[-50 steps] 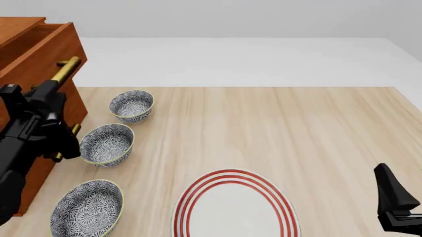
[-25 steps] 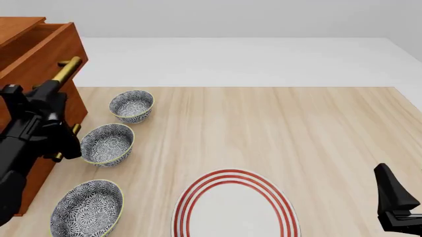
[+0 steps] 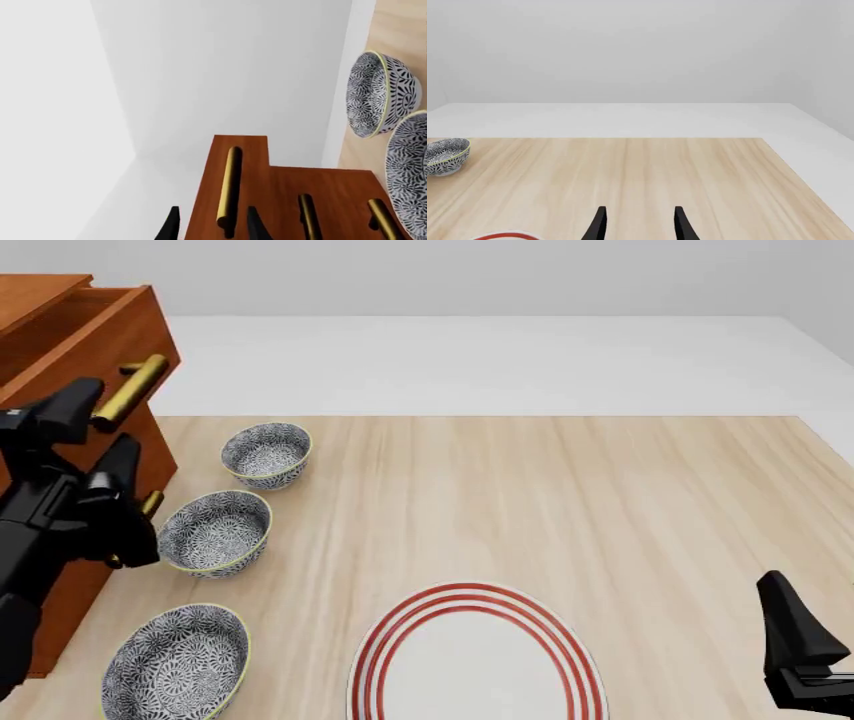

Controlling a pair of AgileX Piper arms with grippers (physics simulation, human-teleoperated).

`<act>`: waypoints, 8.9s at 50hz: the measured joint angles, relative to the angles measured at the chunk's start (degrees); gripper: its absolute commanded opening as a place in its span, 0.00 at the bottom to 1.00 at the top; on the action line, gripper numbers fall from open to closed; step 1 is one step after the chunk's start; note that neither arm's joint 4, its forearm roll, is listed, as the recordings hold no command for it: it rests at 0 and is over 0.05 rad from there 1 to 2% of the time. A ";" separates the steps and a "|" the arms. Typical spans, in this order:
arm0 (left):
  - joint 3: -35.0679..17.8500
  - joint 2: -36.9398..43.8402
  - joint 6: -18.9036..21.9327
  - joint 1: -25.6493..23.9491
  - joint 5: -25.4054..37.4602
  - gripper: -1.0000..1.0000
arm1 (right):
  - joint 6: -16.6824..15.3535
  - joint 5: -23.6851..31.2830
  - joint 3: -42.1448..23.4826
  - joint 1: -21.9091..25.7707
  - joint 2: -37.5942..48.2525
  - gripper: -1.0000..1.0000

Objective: Open the top drawer of the cabinet.

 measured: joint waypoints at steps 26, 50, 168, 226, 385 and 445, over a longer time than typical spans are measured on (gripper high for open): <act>6.13 -25.35 0.28 -1.50 18.87 1.00 | 0.00 0.00 0.00 0.00 0.00 1.00; 0.92 -41.17 -2.59 -6.48 33.59 1.00 | 0.00 0.00 0.00 0.00 0.00 1.00; -59.64 -25.13 -78.61 -3.20 91.65 1.00 | 0.00 0.00 0.00 0.00 0.00 1.00; -58.97 -16.57 -94.79 -0.86 96.32 1.00 | 0.00 0.00 0.00 0.00 0.00 1.00; -45.76 -7.71 -93.03 4.89 81.88 1.00 | 0.00 0.00 0.00 0.00 0.00 1.00; -44.43 -3.21 -93.43 5.51 79.42 1.00 | 0.00 0.00 0.00 0.00 0.00 1.00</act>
